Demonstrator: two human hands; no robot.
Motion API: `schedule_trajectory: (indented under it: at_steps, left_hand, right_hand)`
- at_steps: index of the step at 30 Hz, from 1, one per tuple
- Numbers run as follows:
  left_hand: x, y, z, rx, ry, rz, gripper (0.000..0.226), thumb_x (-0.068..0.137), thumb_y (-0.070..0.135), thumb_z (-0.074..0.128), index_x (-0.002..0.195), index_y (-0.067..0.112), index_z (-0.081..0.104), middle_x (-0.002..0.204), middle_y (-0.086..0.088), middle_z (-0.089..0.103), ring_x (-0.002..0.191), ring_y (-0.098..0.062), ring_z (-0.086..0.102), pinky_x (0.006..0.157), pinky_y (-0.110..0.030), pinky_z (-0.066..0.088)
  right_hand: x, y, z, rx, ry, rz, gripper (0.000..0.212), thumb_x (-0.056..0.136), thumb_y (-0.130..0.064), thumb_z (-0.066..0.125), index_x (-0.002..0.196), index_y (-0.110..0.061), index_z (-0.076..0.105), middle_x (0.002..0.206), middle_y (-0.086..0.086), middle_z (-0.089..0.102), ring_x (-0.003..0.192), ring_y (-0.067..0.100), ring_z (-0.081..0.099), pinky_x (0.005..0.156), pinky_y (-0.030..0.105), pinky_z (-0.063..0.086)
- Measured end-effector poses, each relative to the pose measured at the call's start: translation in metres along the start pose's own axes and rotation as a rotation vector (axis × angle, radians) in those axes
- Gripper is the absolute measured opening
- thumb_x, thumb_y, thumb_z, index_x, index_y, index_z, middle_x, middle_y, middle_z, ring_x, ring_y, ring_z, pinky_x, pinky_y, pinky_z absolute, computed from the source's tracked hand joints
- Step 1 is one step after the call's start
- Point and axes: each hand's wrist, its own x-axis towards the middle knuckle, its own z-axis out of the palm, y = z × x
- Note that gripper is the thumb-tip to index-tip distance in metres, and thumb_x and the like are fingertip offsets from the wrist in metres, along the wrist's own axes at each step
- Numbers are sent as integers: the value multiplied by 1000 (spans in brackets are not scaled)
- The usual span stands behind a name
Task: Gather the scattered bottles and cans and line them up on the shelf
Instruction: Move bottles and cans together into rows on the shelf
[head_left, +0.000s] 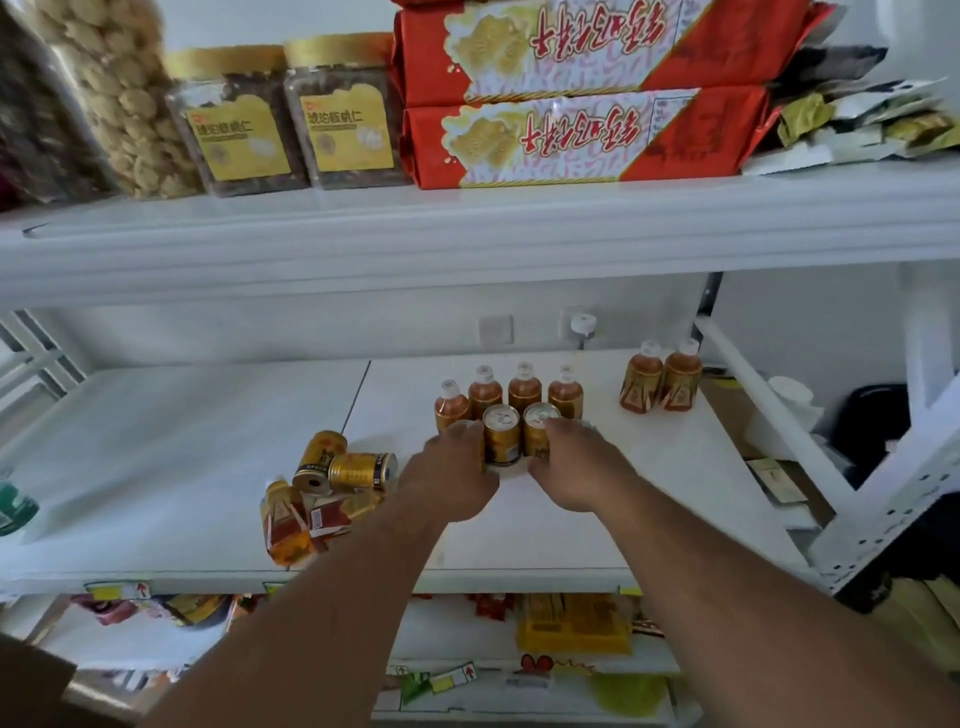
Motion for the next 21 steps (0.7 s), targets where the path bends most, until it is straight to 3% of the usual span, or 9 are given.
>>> schedule_trajectory:
  at_steps: [4,7,10,13,16,21]
  left_hand:
    - [31,12,-7,-37,-23,7,55,84,36,61,136,26,45,126,-3,56,114,-30,56,92,-47,51]
    - [58,18,-13,-18,-43,18,57,71,39,61,124,28,44,114,-3,58,102,-29,58,79,-41,54]
    - [88,16,-13,55,-36,56,68,79,40,62,141,27,37,140,-3,49,124,-31,51,99,-45,47]
    - [118,10,-13,124,-34,118,81,89,40,61,156,28,18,162,2,24,145,-24,28,113,-45,33]
    - [145,7,-13,128,-28,154,88,88,37,67,158,28,14,164,3,19,147,-22,24,115,-43,31]
    - [175,6,-12,139,-76,180,91,84,36,74,157,28,20,161,3,28,141,-21,37,111,-41,37]
  right_hand:
    - [22,13,-10,14,0,43,54,92,-50,58,136,-19,49,128,9,63,111,31,61,90,43,53]
    - [40,23,-18,36,15,91,68,92,-44,61,150,-18,37,139,10,57,120,32,58,94,40,49]
    - [61,34,-19,95,54,117,73,84,-57,55,148,-25,42,143,5,57,123,28,59,97,43,51]
    - [72,37,-22,98,37,152,71,93,-55,57,150,-17,40,151,10,48,132,30,52,105,42,46]
    - [85,41,-22,76,4,203,78,100,-51,55,158,-10,24,163,12,31,147,30,36,114,39,35]
    - [107,47,-17,165,8,244,78,99,-42,61,159,-11,22,164,10,29,147,28,35,113,38,35]
